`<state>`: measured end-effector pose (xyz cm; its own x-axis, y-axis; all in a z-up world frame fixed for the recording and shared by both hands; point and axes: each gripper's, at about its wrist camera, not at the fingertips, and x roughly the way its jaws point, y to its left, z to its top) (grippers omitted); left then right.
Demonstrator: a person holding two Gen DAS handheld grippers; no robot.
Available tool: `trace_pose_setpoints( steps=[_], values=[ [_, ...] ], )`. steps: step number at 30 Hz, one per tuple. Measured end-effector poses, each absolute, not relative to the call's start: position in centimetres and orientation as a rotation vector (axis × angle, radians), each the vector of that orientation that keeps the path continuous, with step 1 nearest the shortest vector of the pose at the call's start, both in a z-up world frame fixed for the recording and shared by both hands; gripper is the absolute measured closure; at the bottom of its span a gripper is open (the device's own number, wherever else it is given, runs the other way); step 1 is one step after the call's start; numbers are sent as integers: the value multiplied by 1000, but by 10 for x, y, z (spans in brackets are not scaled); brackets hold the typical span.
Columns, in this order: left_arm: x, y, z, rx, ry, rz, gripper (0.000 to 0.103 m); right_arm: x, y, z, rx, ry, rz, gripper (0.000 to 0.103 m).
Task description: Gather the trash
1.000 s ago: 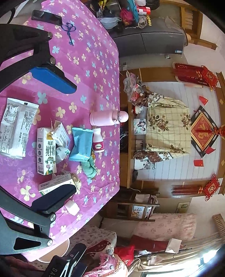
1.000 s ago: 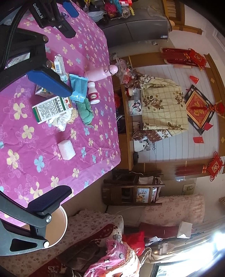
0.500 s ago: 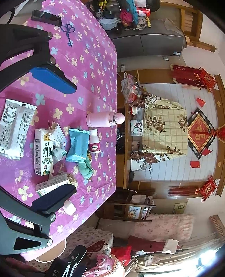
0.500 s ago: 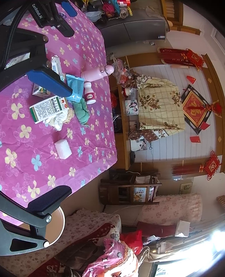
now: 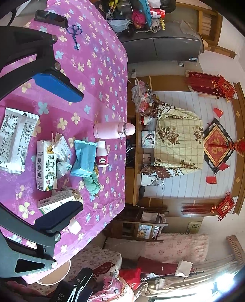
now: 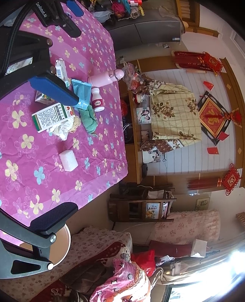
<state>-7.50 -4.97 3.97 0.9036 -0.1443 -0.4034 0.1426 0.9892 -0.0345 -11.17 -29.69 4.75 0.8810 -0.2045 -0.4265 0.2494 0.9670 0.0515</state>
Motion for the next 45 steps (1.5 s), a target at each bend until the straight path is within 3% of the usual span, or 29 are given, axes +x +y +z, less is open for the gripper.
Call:
trace_pose_setpoints(
  steps=[45],
  values=[
    [-68,-44,33,-8,452,-138,0,-101,-299,38,109,474,-243,0]
  ],
)
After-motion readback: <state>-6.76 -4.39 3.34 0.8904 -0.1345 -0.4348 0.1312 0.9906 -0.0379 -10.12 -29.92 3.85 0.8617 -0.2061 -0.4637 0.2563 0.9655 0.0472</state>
